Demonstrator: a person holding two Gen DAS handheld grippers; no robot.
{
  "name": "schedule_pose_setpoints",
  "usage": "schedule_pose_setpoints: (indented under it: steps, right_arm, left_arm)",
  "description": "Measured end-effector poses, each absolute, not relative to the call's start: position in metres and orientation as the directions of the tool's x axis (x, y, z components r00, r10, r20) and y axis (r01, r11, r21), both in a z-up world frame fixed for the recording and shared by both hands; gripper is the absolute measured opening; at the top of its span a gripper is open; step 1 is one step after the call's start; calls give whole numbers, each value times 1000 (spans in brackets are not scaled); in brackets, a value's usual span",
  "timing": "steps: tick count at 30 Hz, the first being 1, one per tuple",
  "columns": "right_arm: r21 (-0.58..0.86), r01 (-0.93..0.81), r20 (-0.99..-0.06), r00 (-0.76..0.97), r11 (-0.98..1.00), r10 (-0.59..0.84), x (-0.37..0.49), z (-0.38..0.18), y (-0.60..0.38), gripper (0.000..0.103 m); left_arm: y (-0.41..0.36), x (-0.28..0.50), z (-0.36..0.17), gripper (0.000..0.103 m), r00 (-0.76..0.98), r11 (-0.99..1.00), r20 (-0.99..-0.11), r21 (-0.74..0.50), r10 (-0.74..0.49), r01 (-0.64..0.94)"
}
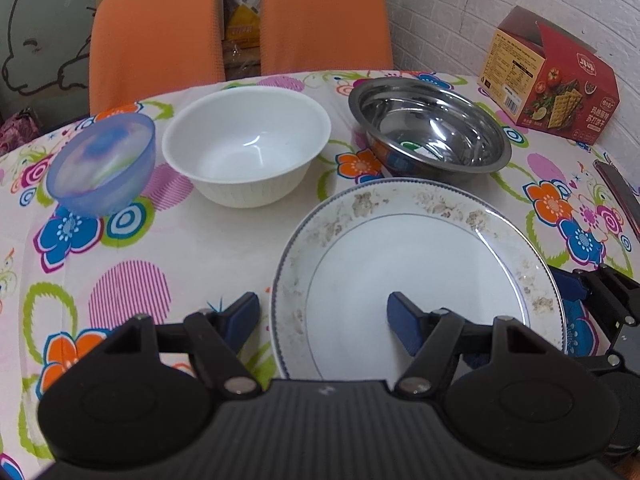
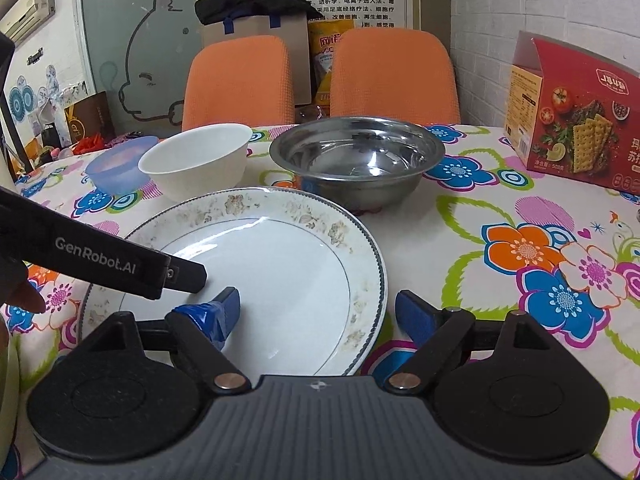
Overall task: Organize plates and bowls
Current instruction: 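Grip the rim of the gold-speckled deep white plate with the left tool, then lift the deep plate and set it onto the plate stack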
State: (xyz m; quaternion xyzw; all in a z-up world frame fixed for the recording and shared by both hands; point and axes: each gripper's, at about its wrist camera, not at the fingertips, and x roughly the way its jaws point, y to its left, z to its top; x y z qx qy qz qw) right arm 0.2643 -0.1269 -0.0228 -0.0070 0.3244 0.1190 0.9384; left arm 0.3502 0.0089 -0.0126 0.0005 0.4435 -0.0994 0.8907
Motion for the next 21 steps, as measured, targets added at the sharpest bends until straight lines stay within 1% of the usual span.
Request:
schedule_pose_setpoints:
  steps: [2, 4, 6, 9, 11, 13, 18, 21]
  right_arm:
    - [65, -268, -604, 757, 961, 252, 263, -24, -122, 72]
    - [63, -268, -599, 760, 961, 251, 263, -25, -121, 73]
    - [65, -270, -597, 761, 961, 254, 263, -24, -123, 70]
    - [68, -269, -603, 756, 961, 254, 262, -23, -123, 67]
    - [89, -257, -609, 751, 962, 256, 259, -18, -124, 67]
    - [113, -244, -590, 763, 963, 263, 250, -11, -126, 67]
    - [87, -221, -558, 797, 971, 232, 226, 11, -118, 69]
    - [85, -228, -530, 814, 970, 238, 212, 26, -111, 69]
  left_arm:
    - [9, 347, -13, 69, 594, 980, -784, -89, -180, 181]
    - [7, 344, -13, 66, 606, 980, -776, -76, -175, 186]
    - [5, 342, -12, 63, 606, 981, -776, -77, -172, 180]
    - [8, 342, -8, 54, 576, 983, -797, -117, -179, 144]
    - [10, 337, -2, 54, 574, 981, -797, -131, -190, 143]
    - [11, 329, 6, 54, 581, 978, -788, -143, -205, 152]
    - [16, 305, 33, 54, 615, 977, -760, -147, -210, 153]
    - [29, 286, 48, 54, 636, 979, -744, -151, -206, 141]
